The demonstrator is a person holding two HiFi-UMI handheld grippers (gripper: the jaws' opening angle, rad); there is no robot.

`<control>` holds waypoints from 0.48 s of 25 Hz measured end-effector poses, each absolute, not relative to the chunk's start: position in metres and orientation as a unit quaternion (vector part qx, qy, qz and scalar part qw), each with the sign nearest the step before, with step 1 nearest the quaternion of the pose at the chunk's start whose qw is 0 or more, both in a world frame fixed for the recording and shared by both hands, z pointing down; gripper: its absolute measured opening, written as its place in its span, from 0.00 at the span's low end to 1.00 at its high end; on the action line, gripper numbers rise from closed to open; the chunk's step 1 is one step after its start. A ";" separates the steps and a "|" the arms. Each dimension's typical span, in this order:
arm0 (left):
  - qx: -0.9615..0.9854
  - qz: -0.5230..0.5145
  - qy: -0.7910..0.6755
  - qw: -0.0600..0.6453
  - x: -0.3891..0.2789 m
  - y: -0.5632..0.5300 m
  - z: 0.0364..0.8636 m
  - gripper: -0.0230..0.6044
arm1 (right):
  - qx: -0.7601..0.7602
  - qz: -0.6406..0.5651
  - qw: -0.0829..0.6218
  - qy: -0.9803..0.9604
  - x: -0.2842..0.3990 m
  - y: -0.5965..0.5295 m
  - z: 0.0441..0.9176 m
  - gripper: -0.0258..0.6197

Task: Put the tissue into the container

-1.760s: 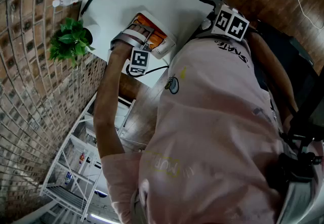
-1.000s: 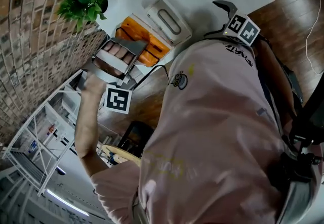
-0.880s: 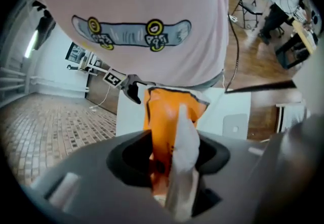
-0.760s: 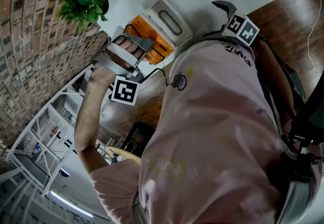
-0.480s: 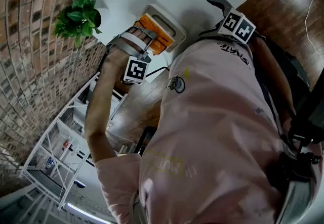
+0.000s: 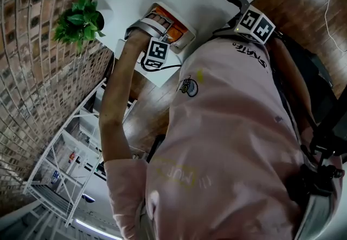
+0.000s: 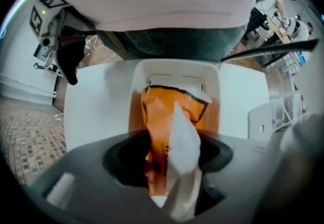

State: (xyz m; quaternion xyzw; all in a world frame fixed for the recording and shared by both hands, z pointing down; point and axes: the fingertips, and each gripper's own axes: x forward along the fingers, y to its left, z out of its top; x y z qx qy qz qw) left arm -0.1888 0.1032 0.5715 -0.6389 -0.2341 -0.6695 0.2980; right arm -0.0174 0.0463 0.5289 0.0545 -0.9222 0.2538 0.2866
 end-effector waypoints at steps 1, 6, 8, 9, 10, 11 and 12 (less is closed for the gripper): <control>-0.642 -0.672 -0.218 0.299 -0.190 0.101 0.567 0.45 | 0.050 0.251 0.283 -0.924 -0.018 0.047 0.529 0.95; -0.629 -0.704 -0.111 0.310 -0.212 0.090 0.524 0.68 | 0.026 0.256 0.245 -0.935 -0.022 0.045 0.517 0.95; -0.632 -0.714 -0.064 0.294 -0.224 0.094 0.502 0.69 | 0.026 0.266 0.241 -0.933 -0.020 0.041 0.516 0.96; -0.640 -0.715 -0.032 0.279 -0.228 0.098 0.489 0.69 | 0.024 0.267 0.243 -0.932 -0.020 0.040 0.517 0.96; -0.649 -0.714 0.010 0.264 -0.232 0.102 0.474 0.69 | 0.021 0.264 0.248 -0.932 -0.020 0.041 0.519 0.96; -0.656 -0.708 0.064 0.253 -0.236 0.102 0.457 0.69 | 0.018 0.259 0.253 -0.932 -0.020 0.041 0.520 0.95; -0.661 -0.698 0.127 0.244 -0.241 0.100 0.438 0.68 | 0.016 0.253 0.258 -0.932 -0.021 0.042 0.522 0.96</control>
